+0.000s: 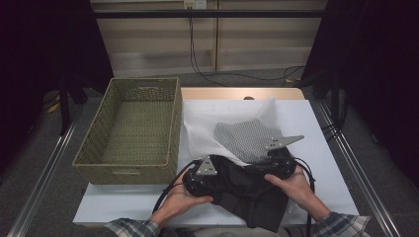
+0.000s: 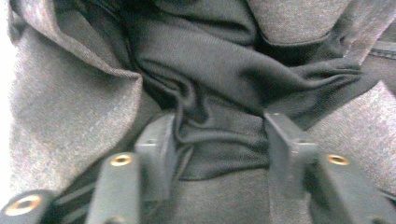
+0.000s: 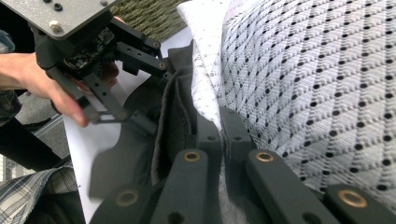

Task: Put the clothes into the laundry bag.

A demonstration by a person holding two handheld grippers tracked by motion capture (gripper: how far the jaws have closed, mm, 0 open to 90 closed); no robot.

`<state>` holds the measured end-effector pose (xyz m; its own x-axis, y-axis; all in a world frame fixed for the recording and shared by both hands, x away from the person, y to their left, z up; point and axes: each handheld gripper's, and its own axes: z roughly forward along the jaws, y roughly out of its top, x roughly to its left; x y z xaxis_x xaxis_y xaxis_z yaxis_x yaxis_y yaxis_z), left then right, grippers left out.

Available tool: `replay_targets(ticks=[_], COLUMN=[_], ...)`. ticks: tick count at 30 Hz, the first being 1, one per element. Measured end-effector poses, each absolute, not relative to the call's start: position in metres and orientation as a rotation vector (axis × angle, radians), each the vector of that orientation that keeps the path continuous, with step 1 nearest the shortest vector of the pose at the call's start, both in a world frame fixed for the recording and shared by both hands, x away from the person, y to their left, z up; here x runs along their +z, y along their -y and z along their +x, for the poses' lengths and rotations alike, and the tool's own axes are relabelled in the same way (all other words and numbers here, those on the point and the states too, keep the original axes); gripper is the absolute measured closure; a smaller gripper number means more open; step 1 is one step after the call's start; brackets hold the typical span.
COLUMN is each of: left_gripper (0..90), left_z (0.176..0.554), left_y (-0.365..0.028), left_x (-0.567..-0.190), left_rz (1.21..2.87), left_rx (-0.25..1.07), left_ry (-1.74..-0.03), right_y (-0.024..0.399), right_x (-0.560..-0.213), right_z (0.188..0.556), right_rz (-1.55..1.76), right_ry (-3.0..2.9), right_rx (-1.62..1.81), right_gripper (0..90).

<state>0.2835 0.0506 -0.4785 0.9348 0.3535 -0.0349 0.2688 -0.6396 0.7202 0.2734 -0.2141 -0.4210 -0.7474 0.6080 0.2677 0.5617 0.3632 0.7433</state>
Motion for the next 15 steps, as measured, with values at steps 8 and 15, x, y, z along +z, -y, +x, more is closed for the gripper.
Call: replay_targets(ticks=[8,15], left_gripper=[82.8,83.5], left_z=[0.286,0.281], left_y=[-0.048,-0.045], left_x=[-0.467,-0.444], left_rz=[2.274,2.169], left_rx=[0.091,0.071], left_ry=[-0.435,-0.415], right_y=[0.211,0.210], right_x=[-0.418,-0.408], right_z=[0.273,0.271], right_rz=[1.081,1.073], right_ry=[-2.554,-2.545], right_rx=[1.374,1.431], right_gripper=[88.7,88.8])
